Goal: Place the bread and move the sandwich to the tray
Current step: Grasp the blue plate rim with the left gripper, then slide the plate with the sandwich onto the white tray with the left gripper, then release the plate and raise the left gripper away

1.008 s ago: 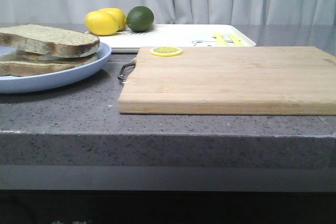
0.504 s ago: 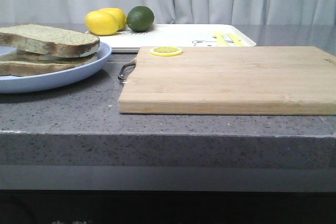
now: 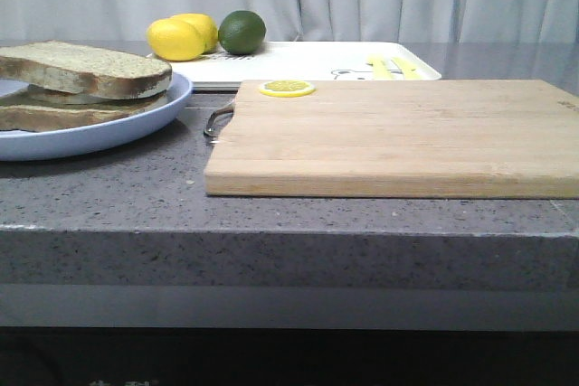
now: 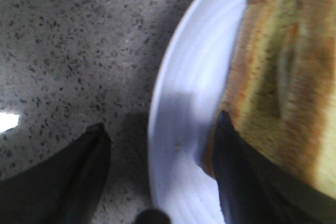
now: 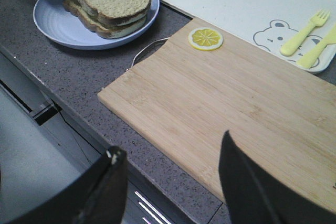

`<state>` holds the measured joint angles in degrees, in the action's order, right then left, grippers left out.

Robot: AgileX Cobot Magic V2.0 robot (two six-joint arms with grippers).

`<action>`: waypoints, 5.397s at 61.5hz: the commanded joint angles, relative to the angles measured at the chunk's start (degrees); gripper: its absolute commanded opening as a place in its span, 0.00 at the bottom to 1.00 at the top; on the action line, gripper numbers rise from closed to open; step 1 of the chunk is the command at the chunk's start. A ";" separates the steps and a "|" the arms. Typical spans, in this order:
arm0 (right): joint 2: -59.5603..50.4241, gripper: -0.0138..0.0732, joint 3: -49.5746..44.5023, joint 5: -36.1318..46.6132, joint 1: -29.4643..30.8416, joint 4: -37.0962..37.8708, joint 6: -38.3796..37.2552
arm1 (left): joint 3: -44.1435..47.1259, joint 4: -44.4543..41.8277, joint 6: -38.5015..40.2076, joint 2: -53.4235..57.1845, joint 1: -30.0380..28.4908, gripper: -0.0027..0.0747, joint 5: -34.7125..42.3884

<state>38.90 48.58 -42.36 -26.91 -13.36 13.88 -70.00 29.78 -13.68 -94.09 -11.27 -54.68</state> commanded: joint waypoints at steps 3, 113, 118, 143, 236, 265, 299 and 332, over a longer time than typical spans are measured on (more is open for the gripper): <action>-0.13 0.64 1.40 3.76 0.27 -0.78 0.08 | -1.72 2.35 -0.26 0.15 0.16 0.54 1.27; -0.13 0.64 1.40 3.71 0.27 -0.78 0.08 | -38.88 17.39 9.84 -16.16 15.93 0.01 5.15; -0.13 0.64 1.40 3.71 0.27 -0.78 0.08 | -41.96 17.23 13.00 -18.86 15.93 0.01 4.92; -0.13 0.64 1.40 3.71 0.27 -0.78 0.08 | -50.48 14.30 21.34 -28.95 15.93 0.01 -0.14; -0.13 0.64 1.40 3.71 0.27 -0.78 0.08 | -45.42 -2.08 13.33 -8.98 20.80 0.55 0.26; -0.13 0.64 1.40 3.71 0.27 -0.78 0.08 | -12.49 -20.73 13.33 17.21 35.20 0.55 14.86; -0.13 0.64 1.40 3.53 0.27 -0.78 0.08 | 17.50 -30.38 13.24 45.53 41.57 0.55 19.57; -0.13 0.57 1.40 1.99 0.27 -0.78 0.08 | 23.59 -31.69 13.24 57.42 41.68 0.48 21.19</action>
<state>38.90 48.58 -43.88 -26.91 -13.36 13.83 -44.88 -1.70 -0.51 -36.72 29.99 -38.44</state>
